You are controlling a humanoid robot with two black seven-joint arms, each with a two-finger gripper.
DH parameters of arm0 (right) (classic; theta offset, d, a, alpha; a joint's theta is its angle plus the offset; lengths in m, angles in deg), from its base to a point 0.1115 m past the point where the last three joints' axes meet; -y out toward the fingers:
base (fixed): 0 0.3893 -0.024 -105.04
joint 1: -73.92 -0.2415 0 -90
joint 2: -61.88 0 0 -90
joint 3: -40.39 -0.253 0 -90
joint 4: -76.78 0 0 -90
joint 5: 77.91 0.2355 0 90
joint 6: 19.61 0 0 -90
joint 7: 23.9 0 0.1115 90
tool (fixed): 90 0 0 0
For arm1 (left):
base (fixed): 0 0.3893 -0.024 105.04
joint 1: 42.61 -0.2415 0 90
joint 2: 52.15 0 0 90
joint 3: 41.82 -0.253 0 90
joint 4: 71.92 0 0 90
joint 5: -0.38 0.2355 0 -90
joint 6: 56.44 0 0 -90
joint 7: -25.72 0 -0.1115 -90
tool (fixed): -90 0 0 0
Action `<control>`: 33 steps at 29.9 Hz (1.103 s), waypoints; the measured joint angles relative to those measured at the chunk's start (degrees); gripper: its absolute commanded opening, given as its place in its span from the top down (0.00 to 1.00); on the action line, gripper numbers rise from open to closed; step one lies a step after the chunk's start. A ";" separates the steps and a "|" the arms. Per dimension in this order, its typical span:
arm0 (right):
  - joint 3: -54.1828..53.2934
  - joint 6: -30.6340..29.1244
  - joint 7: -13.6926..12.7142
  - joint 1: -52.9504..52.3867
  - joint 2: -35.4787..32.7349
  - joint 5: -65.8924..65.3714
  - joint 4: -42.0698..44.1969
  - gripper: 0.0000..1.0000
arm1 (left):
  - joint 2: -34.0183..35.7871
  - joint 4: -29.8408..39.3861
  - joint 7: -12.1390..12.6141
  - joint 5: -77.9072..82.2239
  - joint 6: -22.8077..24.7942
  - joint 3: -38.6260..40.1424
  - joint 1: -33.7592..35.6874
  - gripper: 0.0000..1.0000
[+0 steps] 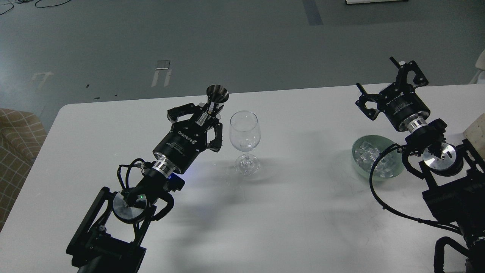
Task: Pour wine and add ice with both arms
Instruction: 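Carry the jigger with the left gripper toward the wine glass, then tilt the jigger over the wine glass rim with the left gripper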
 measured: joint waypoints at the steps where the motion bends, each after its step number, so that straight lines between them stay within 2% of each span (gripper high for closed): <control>1: 0.01 0.00 0.00 0.13 0.00 0.00 -0.01 0.00 | 0.00 0.02 0.00 0.01 -0.05 -0.24 0.17 0.77; 21: -0.07 -1.09 0.03 0.37 0.02 0.06 0.08 0.00 | 0.24 -0.20 0.04 5.27 -0.25 -2.73 1.80 0.77; 33: -0.16 -1.16 0.08 0.67 -0.01 0.25 0.09 0.00 | 6.26 -0.37 0.33 5.30 -0.03 -2.91 5.02 0.77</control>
